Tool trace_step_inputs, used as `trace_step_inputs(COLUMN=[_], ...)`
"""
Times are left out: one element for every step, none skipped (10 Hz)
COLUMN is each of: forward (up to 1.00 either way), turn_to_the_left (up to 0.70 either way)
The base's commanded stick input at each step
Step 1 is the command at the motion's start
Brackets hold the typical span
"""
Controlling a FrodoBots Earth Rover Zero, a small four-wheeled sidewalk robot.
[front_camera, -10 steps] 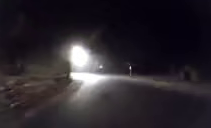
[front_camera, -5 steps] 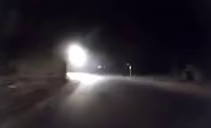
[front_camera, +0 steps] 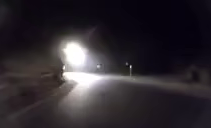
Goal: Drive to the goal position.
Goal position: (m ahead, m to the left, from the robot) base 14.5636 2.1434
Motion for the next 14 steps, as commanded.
trace_step_inputs(forward=[1.0, 1.0, 1.0, 1.0, 1.0, 1.0, 1.0, 1.0, 1.0, 1.0, 1.0, 1.0, 1.0, 1.0], turn_to_the_left=[0.08, 0.08, 0.09, 0.09, 0.09, 0.09, 0.09, 0.1, 0.1, 0.1, 0.1, 0.1, 0.09, 0.09])
